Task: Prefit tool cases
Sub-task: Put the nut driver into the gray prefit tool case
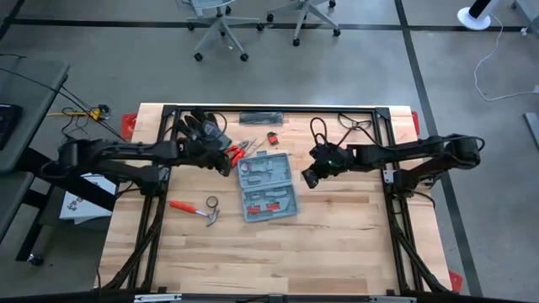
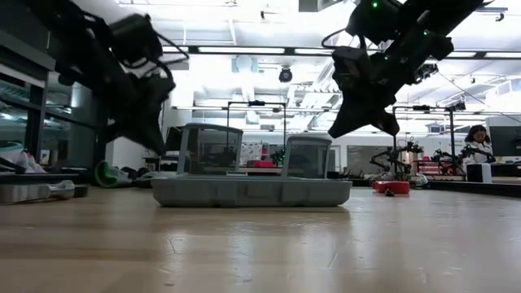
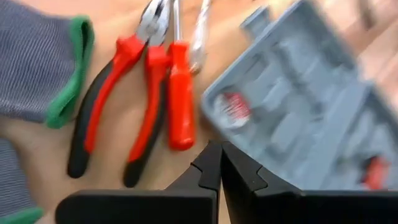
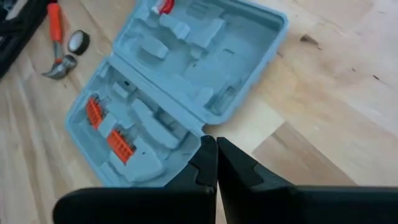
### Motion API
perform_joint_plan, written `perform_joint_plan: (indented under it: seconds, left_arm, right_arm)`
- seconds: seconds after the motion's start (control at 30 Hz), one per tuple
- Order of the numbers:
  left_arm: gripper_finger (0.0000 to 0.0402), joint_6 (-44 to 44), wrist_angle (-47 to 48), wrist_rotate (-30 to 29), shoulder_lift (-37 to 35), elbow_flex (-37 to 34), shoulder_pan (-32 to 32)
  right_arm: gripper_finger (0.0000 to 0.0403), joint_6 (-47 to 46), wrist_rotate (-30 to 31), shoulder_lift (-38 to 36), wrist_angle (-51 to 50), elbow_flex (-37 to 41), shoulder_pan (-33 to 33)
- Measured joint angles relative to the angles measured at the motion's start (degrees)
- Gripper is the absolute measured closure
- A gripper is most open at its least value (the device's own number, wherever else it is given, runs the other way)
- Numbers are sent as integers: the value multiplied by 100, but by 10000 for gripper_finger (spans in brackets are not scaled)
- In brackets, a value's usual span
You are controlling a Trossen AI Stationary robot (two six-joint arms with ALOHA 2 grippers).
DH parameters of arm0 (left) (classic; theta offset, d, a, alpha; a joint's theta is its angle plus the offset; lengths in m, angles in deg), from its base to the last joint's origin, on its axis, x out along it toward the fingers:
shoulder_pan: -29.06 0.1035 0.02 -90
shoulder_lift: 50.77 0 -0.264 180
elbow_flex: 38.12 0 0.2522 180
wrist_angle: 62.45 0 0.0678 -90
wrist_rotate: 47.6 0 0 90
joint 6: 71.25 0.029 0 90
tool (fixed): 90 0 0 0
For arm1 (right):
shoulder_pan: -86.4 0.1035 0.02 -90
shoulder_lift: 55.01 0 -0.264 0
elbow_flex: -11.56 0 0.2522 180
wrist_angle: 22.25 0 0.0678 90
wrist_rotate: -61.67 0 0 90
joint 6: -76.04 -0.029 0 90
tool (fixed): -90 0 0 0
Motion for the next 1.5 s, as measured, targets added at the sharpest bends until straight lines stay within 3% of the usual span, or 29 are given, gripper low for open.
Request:
perform_joint_plan:
  seconds: [0.23,0.5,0.63,0.93,1.17,1.5]
  left_arm:
    - [350,1161,-257,296,756,388,105]
    - [260,2339,843,-260,1860,1263,114]
    - [247,2450,880,117,2161,1314,192]
    - [280,2530,784,465,2574,1321,370]
    - [390,2175,894,734,2548,1324,541]
    - [401,1926,1207,522,1539,1300,647]
  right_arm:
    - [403,45,67,2,-104,4,-31]
    - [403,45,104,4,-133,4,-31]
    - [403,21,114,4,-168,4,-31]
    - [403,2,313,5,-187,4,-17]
    - [403,3,313,6,-300,4,-16]
    - [403,5,264,8,-511,4,-16]
